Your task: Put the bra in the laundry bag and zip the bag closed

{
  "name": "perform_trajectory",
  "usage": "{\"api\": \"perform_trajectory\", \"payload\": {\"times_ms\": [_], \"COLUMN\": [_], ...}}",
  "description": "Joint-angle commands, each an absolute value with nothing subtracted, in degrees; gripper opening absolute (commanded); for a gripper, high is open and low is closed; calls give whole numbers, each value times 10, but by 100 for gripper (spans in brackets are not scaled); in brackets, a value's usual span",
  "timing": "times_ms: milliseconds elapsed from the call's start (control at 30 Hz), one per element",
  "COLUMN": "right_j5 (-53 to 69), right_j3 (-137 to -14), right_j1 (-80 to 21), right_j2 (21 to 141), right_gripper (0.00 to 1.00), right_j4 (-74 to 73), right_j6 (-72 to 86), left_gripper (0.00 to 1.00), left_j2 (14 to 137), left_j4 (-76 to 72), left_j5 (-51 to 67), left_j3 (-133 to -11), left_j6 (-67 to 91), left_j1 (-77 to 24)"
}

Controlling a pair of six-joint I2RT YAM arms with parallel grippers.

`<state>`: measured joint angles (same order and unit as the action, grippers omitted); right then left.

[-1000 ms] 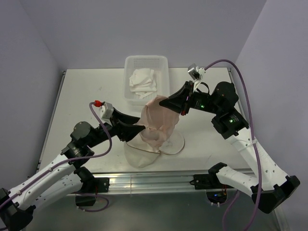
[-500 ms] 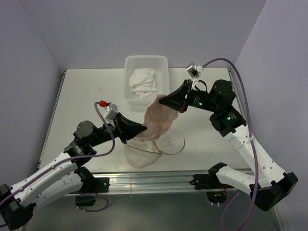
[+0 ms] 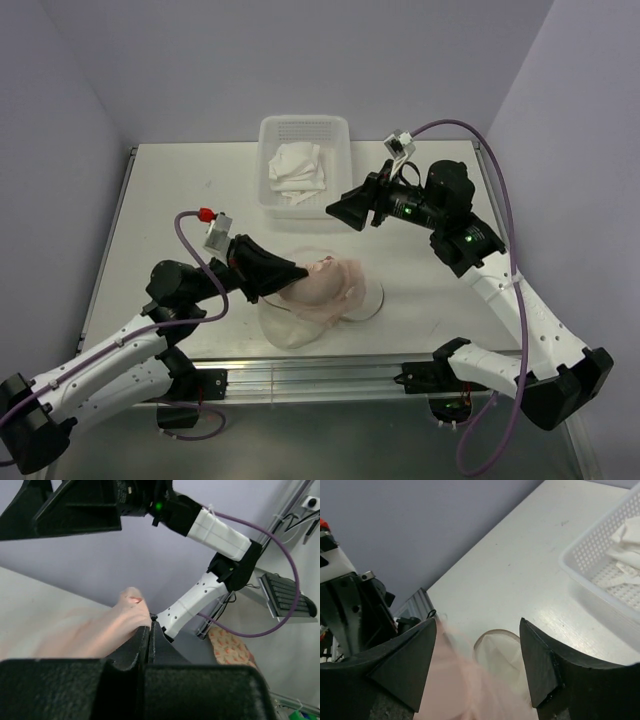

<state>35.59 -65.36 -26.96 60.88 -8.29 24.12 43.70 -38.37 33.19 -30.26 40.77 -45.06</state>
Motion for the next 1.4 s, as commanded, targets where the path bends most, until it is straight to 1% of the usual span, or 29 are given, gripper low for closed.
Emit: {"api": "perform_trajectory", "payload": {"times_ms": [0, 133, 167, 233, 333, 367, 433, 467, 533, 600, 767, 900, 1000, 1100, 1133, 1200, 1233, 1300, 1333, 1367], "right_j5": [325, 305, 301, 309, 429, 509, 547, 550, 534, 520, 456, 446, 459, 468, 470, 471, 469, 463, 462, 462], "right_j3": [-661, -638, -629, -591, -564, -562, -555, -556, -576, -593, -623, -606, -611, -595, -592, -598, -603, -602, -600, -600], "right_j1": [-266, -266, -266, -265, -266, -267, -281, -288, -311, -331, -392, -399, -402, -403, -403, -404, -404, -404, -404, -404], "right_j2": [587, 539, 524, 479, 465, 470, 475, 478, 485, 498, 521, 514, 521, 519, 519, 529, 533, 538, 538, 539], "right_gripper": [75, 77, 79, 82, 83, 83, 84, 86, 88, 88, 89, 88, 83, 74, 65, 54, 44, 34, 25, 21], "right_j4": [-94, -98, -91, -37, 28, 48, 68, 69, 22, -43, -126, -100, -117, -86, -77, -83, -90, -86, -80, -79], "right_j6": [227, 212, 207, 201, 203, 207, 209, 196, 166, 115, 60, 69, 67, 84, 92, 101, 101, 107, 111, 113], "left_gripper": [0, 0, 0, 0, 0, 0, 0, 0, 0, 0, 0, 0, 0, 0, 0, 0, 0, 0, 0, 0], "left_j2": [460, 468, 469, 475, 476, 475, 474, 474, 472, 476, 477, 470, 465, 463, 462, 460, 459, 455, 454, 447], "left_j4": [-534, -542, -537, -511, -512, -509, -489, -472, -461, -449, -423, -400, -399, -368, -367, -369, -369, -351, -341, -334], "left_j5": [359, 345, 345, 351, 355, 354, 357, 366, 369, 372, 378, 375, 370, 356, 358, 349, 343, 332, 330, 321], "left_j3": [-299, -299, -301, -310, -310, -311, -325, -330, -339, -348, -375, -387, -386, -391, -391, -386, -386, -391, -397, -397], "left_j6": [479, 477, 474, 461, 461, 456, 446, 440, 431, 422, 403, 393, 394, 378, 378, 381, 379, 368, 364, 360], "left_j1": [-453, -452, -452, -453, -453, -452, -452, -452, -453, -452, -453, -452, -452, -453, -453, -452, -452, -452, -452, -453]}}
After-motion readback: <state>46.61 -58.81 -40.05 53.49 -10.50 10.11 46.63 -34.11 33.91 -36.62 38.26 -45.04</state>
